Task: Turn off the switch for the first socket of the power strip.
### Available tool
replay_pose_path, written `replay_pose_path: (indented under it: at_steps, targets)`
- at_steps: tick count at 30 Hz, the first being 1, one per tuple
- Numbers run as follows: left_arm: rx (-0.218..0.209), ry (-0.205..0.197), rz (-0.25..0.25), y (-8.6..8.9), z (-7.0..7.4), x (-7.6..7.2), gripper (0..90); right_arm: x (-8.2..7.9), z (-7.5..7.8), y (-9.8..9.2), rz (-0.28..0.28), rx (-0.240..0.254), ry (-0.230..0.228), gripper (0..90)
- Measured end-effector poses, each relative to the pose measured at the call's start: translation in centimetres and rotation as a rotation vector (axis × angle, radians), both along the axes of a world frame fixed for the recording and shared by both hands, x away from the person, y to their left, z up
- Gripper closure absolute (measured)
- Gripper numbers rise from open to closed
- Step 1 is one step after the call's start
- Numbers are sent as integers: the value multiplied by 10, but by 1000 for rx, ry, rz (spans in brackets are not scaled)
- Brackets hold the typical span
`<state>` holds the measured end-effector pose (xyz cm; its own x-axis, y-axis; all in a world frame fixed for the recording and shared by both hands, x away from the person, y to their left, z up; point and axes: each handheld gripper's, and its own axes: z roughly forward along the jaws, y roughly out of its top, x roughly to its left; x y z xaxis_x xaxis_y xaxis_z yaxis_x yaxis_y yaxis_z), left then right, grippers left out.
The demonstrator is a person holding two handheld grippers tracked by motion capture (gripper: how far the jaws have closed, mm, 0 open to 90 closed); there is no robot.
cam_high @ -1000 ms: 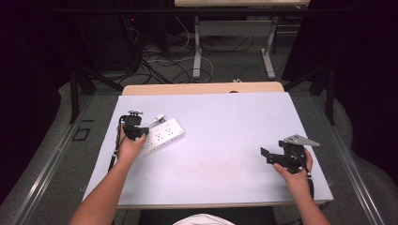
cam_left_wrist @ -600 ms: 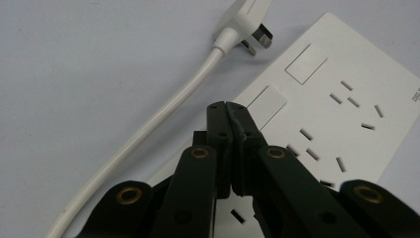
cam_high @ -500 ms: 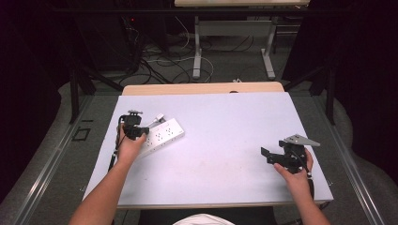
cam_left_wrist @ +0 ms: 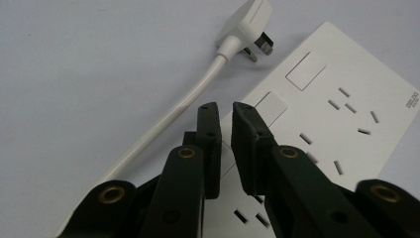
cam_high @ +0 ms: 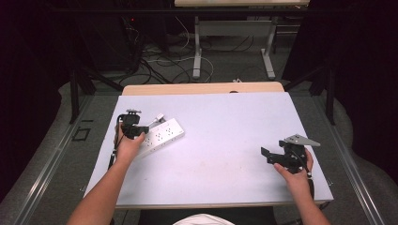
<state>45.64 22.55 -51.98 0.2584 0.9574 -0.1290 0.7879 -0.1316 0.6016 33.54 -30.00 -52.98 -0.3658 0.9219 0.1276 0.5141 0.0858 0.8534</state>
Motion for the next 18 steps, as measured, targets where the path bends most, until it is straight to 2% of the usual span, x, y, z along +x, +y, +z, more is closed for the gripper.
replay_pose_path:
  at_steps: [8,11,12,16,18]
  targets:
    - [-2,-16,2,0,-1,0,763,0,0,0,-7,1,-8,154]
    - [-3,0,-2,0,1,0,731,0,0,0,-4,0,-7,153]
    - [-5,-14,3,0,0,0,714,0,0,0,-6,0,-8,153]
    - [9,-17,-12,1,2,-1,665,0,0,0,-6,-2,-11,153]
    - [7,-32,-1,0,3,-1,644,0,1,-1,3,-2,-9,154]
